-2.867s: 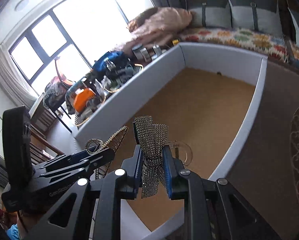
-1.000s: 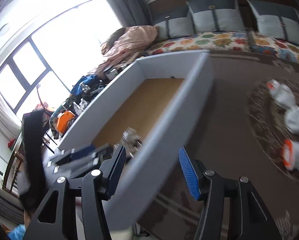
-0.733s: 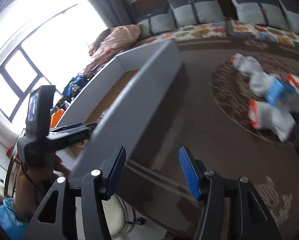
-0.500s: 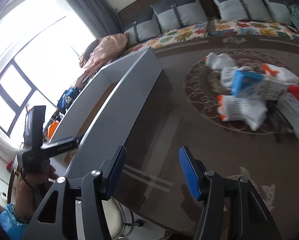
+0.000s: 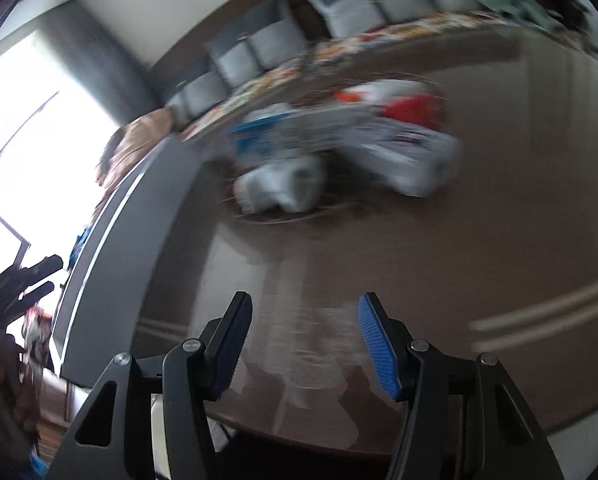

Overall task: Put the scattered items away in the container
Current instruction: 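Move both open tools back toward the items on the table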

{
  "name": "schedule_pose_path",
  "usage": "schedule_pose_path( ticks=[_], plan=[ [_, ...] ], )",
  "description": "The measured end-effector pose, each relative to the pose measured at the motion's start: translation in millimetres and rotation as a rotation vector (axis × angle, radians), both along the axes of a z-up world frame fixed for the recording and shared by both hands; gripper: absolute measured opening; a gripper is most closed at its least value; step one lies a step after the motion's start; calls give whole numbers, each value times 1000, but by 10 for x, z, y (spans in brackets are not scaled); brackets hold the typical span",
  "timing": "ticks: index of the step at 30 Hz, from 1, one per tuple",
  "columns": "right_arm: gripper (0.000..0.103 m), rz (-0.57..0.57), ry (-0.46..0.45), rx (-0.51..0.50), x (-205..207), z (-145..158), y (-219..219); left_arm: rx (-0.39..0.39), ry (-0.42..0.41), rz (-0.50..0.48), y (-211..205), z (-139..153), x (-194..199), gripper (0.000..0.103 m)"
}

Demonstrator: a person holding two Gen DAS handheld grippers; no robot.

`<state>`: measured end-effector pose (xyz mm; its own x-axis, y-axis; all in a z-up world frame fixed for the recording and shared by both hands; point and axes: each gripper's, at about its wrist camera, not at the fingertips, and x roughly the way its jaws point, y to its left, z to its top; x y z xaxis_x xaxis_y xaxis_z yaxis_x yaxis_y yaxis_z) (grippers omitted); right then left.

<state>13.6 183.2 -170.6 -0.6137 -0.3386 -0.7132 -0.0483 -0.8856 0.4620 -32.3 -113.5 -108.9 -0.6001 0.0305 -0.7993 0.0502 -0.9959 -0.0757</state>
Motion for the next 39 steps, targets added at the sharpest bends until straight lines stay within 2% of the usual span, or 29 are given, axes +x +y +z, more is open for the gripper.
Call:
schedule_pose_path(
  ticks=[3,7,12,16,22,26,28,32,37,39],
  plan=[
    [57,-46,-6,32,16,-34,200,26,-43,-111,553,-323,-55,87],
    [57,-49,-1,127,45,-49,296,59,-96,-190,1085,-717,-120,87],
    [57,-71,-46,209,98,-127,386,-27,-84,-202,1437,-919,-118,87],
    [57,-99,-54,266,89,-156,435,-84,-88,-181,1410,-980,-133,87],
    [57,-107,-65,329,58,-189,397,-80,-142,-153,1229,-1083,-161,87],
    [57,-103,-67,369,52,-189,348,-78,-140,-153,1229,-1117,-178,87],
    [57,-106,-64,370,37,-199,346,-78,-136,-153,1229,-1129,-183,89],
    [59,-108,-58,354,27,-208,363,-75,-145,-145,1212,-1169,-193,103],
    [61,-98,-73,411,-1,-223,276,-71,-140,-146,1208,-1173,-180,103],
    [62,-96,-72,403,5,-223,280,-72,-140,-144,1210,-1168,-182,103]
  ],
)
